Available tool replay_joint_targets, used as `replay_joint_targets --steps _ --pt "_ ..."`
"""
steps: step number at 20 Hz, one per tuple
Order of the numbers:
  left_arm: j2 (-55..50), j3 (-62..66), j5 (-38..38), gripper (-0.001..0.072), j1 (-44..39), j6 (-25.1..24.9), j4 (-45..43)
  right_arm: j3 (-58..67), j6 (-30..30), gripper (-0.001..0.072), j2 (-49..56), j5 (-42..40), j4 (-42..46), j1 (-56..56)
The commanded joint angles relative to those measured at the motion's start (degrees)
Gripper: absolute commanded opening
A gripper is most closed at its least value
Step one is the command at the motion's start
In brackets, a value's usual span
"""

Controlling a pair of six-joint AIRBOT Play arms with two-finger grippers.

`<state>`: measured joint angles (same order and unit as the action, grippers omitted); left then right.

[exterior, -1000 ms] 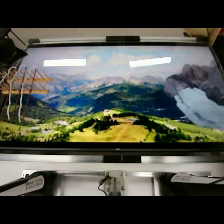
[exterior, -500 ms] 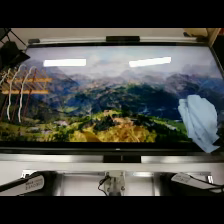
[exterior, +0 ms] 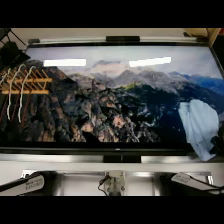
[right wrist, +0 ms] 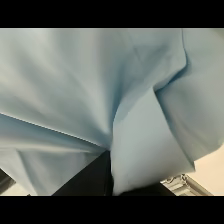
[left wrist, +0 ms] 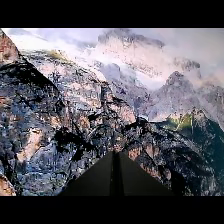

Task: Fold the shirts.

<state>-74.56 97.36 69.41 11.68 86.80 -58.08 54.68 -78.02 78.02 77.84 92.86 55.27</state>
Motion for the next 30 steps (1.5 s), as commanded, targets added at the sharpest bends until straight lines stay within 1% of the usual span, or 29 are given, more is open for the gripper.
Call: replay_joint_targets --steps 1,2,5,7,9,10,11,12,13,15,16,17,18,19,20,22,23,24,25,30 --pt "-0.02 -0.02 -0.48 0.0026 -0.04 -0.07 0.00 -0.42 -2.08 0.0474 -1.18 0.33 1.92 0.02" --pt "-0.02 0.00 -0.48 0.0026 -0.04 -0.07 0.00 -0.39 -2.05 0.0620 -1.53 1.79 2.58 0.02" --pt "-0.09 0.00 -0.98 0.0025 -0.04 -0.22 -0.02 0.04 -3.69 0.0621 -4.33 7.43 8.68 -0.44" --pt "-0.26 0.02 -1.42 0.0024 -0.07 -0.24 -0.02 3.50 -6.05 0.0620 -7.58 9.79 11.50 -2.54" --pt "-0.39 0.02 -0.94 0.0024 -0.63 -0.50 -1.68 10.47 -6.40 0.0620 -10.14 9.29 11.26 -7.61" --pt "-0.46 0.15 -0.07 0.0023 -1.86 -1.31 -4.63 14.91 -4.87 0.0618 -10.75 7.69 9.64 -11.45" --pt "-0.66 0.48 1.53 0.0023 -3.74 -1.29 -8.76 19.50 -2.40 0.0617 -10.97 5.64 6.21 -16.22" --pt "-1.07 1.01 4.04 0.0022 -6.71 -1.18 -14.78 23.39 -1.90 0.0617 -10.97 3.48 3.15 -21.46" --pt "-1.55 1.31 6.64 0.0022 -10.34 -0.55 -22.23 26.27 -3.52 0.0617 -10.97 0.17 1.27 -27.36" --pt "-3.80 1.29 14.10 0.0023 -19.85 2.16 -42.27 29.24 -14.93 0.0616 -10.16 -6.40 -0.31 -40.70" --pt "-5.49 1.22 17.68 0.0027 -23.39 2.38 -47.12 29.38 -18.75 0.0616 -9.03 -7.63 -1.88 -46.12" --pt "-7.19 1.18 20.13 0.0226 -25.88 2.43 -47.36 29.38 -20.61 0.0615 -6.95 -6.71 -4.94 -50.60" --pt "-9.01 1.16 22.14 0.0720 -27.89 4.28 -46.27 29.38 -20.65 0.0616 -4.57 -4.13 -9.33 -53.35" --pt "-10.27 0.94 22.73 0.0720 -29.18 5.77 -45.79 29.38 -19.65 0.0616 -2.23 -1.25 -12.90 -55.39" --pt "-10.49 -0.33 20.39 0.0720 -29.99 6.49 -44.89 29.38 -18.84 0.0616 -0.31 1.11 -13.94 -57.35" --pt "-8.83 -4.46 13.33 0.0720 -29.86 6.97 -36.79 29.35 -18.75 0.0616 0.61 2.49 -11.02 -61.16" --pt "-7.58 -7.13 9.73 0.0720 -29.79 7.08 -34.21 29.40 -18.75 0.0616 0.26 2.45 -8.55 -62.73" --pt "-6.62 -9.03 8.00 0.0720 -29.92 8.11 -34.23 29.42 -18.78 0.0616 0.11 2.49 -6.56 -63.98" --pt "-6.12 -9.60 7.98 0.0720 -29.90 8.31 -34.32 29.42 -18.78 0.0616 0.09 2.71 -5.88 -64.92" --pt "-4.79 -9.53 7.06 0.0720 -29.81 8.26 -35.91 29.42 -18.78 0.0616 0.09 2.54 -6.78 -65.79"
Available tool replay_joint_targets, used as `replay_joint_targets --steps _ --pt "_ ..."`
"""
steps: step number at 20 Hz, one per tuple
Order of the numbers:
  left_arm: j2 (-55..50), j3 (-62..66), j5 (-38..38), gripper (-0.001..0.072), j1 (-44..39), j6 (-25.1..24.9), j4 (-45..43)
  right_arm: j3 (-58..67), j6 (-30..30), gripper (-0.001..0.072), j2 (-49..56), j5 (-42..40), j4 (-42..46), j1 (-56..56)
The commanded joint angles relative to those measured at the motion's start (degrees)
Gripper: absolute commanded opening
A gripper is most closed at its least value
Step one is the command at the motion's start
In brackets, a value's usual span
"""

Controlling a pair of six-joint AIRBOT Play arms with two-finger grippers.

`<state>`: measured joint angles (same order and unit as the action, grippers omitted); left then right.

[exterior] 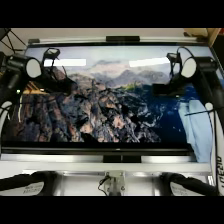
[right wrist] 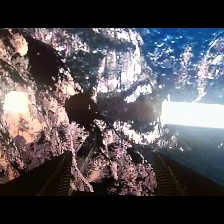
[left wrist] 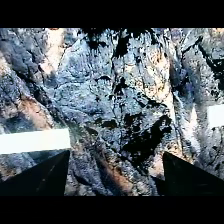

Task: Fold the shirts.

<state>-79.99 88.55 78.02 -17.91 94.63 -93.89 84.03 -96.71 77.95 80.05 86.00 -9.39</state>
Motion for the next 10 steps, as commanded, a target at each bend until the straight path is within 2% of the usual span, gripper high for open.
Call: replay_joint_targets --steps 1,10 --pt "0.59 -0.74 -1.51 0.0720 -0.22 0.44 -0.11 0.07 -0.09 0.0616 0.17 0.33 0.00 -1.14" --pt "0.59 -0.79 -1.75 0.0720 -0.20 -1.07 -0.13 0.07 -0.11 0.0616 0.17 0.33 0.00 -1.14"
